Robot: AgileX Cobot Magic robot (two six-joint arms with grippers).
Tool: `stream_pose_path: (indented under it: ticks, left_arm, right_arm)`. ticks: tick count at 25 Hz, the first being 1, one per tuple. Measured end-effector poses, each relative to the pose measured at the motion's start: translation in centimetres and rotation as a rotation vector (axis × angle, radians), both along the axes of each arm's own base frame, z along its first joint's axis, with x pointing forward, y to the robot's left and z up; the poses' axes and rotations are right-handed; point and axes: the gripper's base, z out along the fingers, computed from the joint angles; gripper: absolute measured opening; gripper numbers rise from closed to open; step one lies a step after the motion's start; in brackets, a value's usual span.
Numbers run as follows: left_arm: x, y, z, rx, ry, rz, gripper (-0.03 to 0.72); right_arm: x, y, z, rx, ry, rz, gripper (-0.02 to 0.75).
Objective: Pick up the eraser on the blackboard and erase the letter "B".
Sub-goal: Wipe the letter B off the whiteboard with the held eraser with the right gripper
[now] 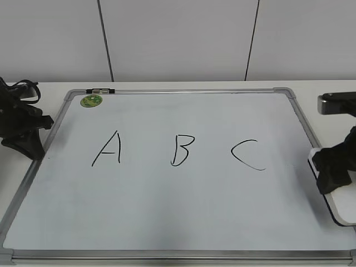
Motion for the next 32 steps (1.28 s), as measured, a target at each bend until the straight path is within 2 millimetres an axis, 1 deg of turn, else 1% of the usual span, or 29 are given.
stream_pose_path:
  ticks: [8, 11, 14, 17, 22, 25, 29, 32]
  left_arm:
    - [0.0, 0.0, 0.0, 0.000, 0.000, 0.000, 0.015]
    - [0.0, 0.0, 0.0, 0.000, 0.000, 0.000, 0.015]
    - [0.0, 0.0, 0.0, 0.000, 0.000, 0.000, 0.015]
    - [0.0, 0.0, 0.0, 0.000, 0.000, 0.000, 0.015]
    - [0.0, 0.0, 0.0, 0.000, 0.000, 0.000, 0.015]
    - [0.0, 0.0, 0.0, 0.000, 0.000, 0.000, 0.015]
    - [0.0, 0.0, 0.0, -0.002, 0.000, 0.001, 0.015]
    - [0.0, 0.0, 0.0, -0.002, 0.000, 0.001, 0.015]
  right_arm:
    - [2.7, 1.4, 4.6, 0.112, -0.070, 0.061, 0.554]
    - [3.9, 2.0, 5.7, 0.157, -0.085, 0.086, 0.554]
    - [5.1, 3.4, 6.3, 0.166, -0.084, 0.137, 0.554]
    - [6.4, 5.8, 6.4, 0.164, -0.070, 0.213, 0.553]
    - [8.8, 10.1, 5.9, 0.162, -0.037, 0.317, 0.553]
    - [10.1, 12.7, 5.5, 0.132, -0.010, 0.388, 0.553]
    - [11.9, 15.8, 4.5, 0.074, -0.008, 0.467, 0.553]
    - [13.1, 17.4, 3.4, 0.057, -0.013, 0.490, 0.553]
